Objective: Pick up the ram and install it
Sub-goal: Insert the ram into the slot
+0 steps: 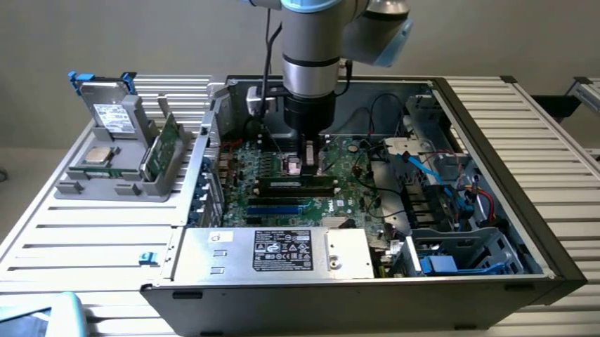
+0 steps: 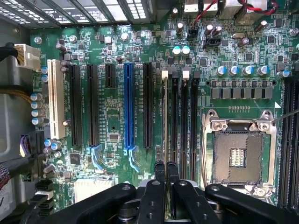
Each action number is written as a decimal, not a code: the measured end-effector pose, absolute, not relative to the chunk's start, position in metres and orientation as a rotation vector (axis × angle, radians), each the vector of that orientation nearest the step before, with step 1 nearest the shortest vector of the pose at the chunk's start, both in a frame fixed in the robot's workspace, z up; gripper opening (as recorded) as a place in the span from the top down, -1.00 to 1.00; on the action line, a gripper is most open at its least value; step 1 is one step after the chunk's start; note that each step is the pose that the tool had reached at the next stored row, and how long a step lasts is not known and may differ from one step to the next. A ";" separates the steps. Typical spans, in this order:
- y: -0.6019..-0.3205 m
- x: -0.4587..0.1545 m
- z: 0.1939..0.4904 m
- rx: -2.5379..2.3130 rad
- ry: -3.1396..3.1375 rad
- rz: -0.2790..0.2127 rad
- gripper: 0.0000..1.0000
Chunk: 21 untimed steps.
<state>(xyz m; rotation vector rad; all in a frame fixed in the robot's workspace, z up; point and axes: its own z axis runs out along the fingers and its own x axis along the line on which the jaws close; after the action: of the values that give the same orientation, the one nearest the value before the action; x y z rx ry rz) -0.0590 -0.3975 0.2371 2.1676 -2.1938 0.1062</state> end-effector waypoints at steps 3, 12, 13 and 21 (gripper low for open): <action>-0.398 -0.056 0.237 2.163 -2.185 0.090 0.73; -0.398 -0.055 0.237 2.161 -2.173 0.073 0.73; -0.398 -0.055 0.237 2.162 -2.173 0.073 0.73; -0.398 -0.057 0.237 2.165 -2.177 0.081 0.73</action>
<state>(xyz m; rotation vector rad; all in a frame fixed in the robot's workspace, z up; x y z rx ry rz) -0.0565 -0.3977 0.2368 2.1653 -2.1775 0.0806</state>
